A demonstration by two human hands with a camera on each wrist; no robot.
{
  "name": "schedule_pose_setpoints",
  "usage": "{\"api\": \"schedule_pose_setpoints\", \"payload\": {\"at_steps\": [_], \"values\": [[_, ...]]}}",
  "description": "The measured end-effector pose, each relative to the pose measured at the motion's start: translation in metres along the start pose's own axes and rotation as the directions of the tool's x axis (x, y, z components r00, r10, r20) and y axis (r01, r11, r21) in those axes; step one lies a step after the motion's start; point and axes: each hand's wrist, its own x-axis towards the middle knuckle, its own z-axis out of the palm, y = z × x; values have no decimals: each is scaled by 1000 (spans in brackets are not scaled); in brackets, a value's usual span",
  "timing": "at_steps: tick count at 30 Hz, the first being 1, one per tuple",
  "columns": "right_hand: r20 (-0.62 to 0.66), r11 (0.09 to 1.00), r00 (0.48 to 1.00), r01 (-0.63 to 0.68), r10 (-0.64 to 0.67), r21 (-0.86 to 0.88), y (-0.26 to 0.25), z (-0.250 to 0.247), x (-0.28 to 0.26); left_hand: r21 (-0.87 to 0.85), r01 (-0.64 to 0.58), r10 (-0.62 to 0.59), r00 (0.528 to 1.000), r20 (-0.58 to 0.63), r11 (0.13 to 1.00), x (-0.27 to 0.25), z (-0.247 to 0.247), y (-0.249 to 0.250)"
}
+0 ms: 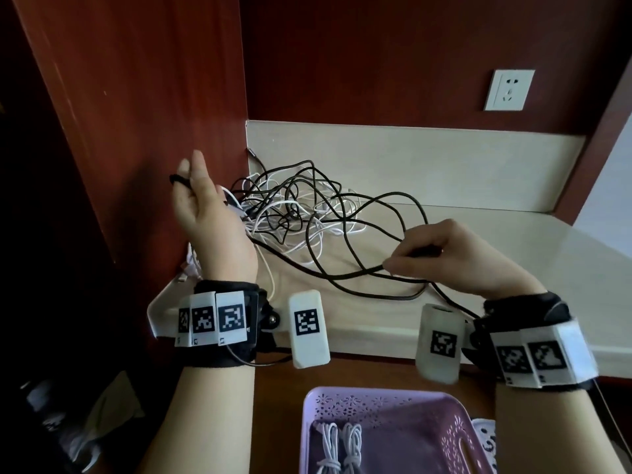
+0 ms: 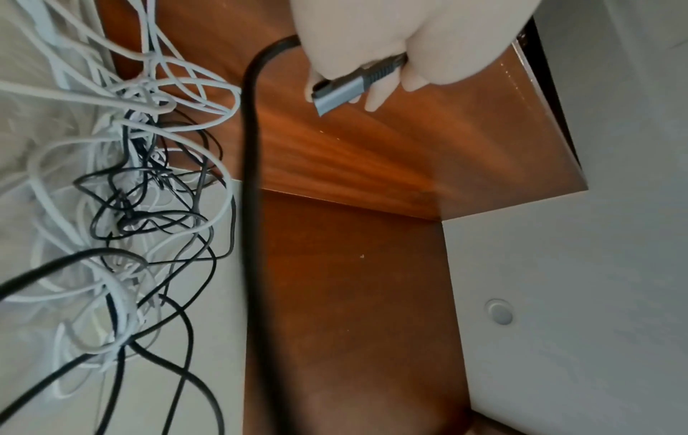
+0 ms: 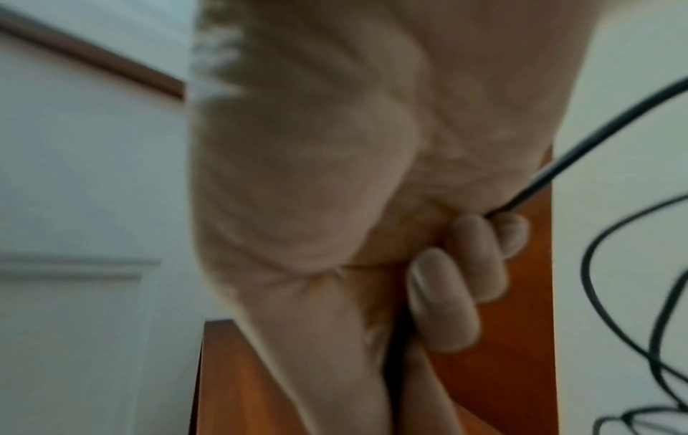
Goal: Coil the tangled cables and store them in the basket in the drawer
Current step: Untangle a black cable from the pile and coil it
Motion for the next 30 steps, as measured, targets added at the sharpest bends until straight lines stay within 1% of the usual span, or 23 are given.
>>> {"api": "schedule_pose_setpoints", "payload": {"at_steps": [1,2,3,5,6,8,10,11,12,14,15,17,18,19,21,24,25,26,28,30], "values": [[-13,997,999,52,-51,64,0,-2,-1,30,6,-6,1000,-8,1000,-2,1,-1],[-68,983,993,105,-96,149,1,-4,-1,61,15,-15,1000,-5,998,-2,2,-4],[-155,959,981,149,-113,243,3,-5,-1,89,39,-40,999,13,995,-3,2,-6],[-315,886,945,220,-89,409,8,-10,-1,154,106,-123,987,105,982,-5,1,-12],[-357,851,931,245,-73,465,10,-11,-1,192,129,-159,976,148,973,-5,-1,-16],[-383,781,922,276,-51,560,10,-12,-2,261,162,-222,950,219,952,-8,-1,-23],[-400,682,917,299,-11,667,10,-14,-1,355,155,-276,906,320,922,-14,0,-27],[-410,634,912,313,6,707,9,-15,-1,414,129,-302,873,384,901,-16,0,-29],[-419,596,908,329,14,733,9,-15,0,489,62,-320,826,464,870,-19,0,-30],[-431,541,902,356,14,762,9,-15,3,619,-120,-381,693,612,776,-24,0,-32],[-436,512,900,370,8,775,9,-14,5,661,-206,-422,626,655,721,-28,2,-33],[-440,433,898,393,10,811,9,-13,7,703,-322,-507,513,693,634,-37,4,-31],[-442,395,897,395,30,829,8,-13,8,716,-353,-543,476,692,603,-40,5,-30],[-443,367,894,392,64,843,8,-13,9,733,-369,-578,454,679,571,-44,5,-29],[-445,347,887,383,120,856,8,-15,9,755,-378,-632,414,655,535,-50,6,-26],[-431,300,894,379,127,875,9,-16,11,788,-316,-709,348,614,528,-60,10,-14],[-416,268,901,374,120,888,10,-16,11,787,-309,-725,311,614,534,-64,11,-10],[-401,234,909,368,111,900,10,-16,12,768,-305,-727,257,636,564,-66,13,-6],[-378,177,922,358,89,917,12,-15,12,697,-268,-692,129,710,665,-69,13,-1],[-371,169,925,353,84,920,14,-13,12,649,-156,-653,31,757,745,-68,12,2]]}}
